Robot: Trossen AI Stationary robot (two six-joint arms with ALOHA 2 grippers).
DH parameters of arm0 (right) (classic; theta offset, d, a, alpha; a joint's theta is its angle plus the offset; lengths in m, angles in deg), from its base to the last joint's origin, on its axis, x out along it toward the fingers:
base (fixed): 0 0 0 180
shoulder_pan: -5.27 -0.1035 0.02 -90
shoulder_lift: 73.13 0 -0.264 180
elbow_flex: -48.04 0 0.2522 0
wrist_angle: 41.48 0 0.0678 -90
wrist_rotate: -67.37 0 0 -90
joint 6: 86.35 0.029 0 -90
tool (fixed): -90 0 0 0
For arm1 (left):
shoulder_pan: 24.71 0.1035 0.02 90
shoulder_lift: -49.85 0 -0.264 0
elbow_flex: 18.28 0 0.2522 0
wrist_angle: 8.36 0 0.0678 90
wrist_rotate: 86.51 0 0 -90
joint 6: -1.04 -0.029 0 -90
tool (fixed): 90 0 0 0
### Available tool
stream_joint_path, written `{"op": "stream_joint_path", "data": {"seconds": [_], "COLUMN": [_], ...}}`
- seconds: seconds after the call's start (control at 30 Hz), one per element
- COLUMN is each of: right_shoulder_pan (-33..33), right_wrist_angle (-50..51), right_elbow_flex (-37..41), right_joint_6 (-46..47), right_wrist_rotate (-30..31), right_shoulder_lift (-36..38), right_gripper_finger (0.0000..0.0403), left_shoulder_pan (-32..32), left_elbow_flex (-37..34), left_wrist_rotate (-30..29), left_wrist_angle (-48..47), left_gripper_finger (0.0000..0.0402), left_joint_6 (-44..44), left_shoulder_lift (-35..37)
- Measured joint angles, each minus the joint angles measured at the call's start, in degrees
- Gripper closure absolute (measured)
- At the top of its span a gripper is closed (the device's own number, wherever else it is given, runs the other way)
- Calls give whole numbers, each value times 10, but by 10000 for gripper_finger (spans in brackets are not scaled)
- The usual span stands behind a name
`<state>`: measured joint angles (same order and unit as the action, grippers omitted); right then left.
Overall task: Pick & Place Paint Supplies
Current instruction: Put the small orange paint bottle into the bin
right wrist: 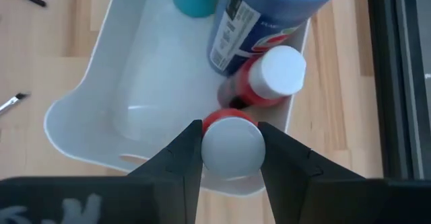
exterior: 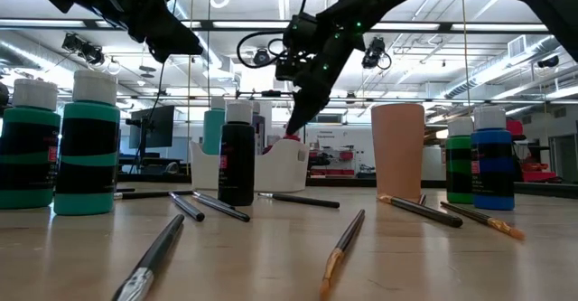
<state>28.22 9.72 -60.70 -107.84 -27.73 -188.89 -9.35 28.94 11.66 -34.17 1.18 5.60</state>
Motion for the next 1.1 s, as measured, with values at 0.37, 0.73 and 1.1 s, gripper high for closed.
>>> {"op": "stream_joint_path", "data": {"seconds": [0.37,0.73,1.1], "right_shoulder_pan": [16,19,12], "right_wrist_angle": [-25,-60,-65], "right_elbow_flex": [-1,0,0], "right_joint_6": [-7,-11,-13], "right_wrist_rotate": [-6,-3,48], "right_shoulder_lift": [-24,-30,-19], "right_gripper_finger": [279,261,212], "left_shoulder_pan": [0,0,0], "left_elbow_flex": [0,0,0], "left_wrist_rotate": [0,0,0], "left_wrist_angle": [0,0,-1], "left_gripper_finger": [262,262,262], "left_joint_6": [1,1,1], "left_shoulder_lift": [0,0,0]}}
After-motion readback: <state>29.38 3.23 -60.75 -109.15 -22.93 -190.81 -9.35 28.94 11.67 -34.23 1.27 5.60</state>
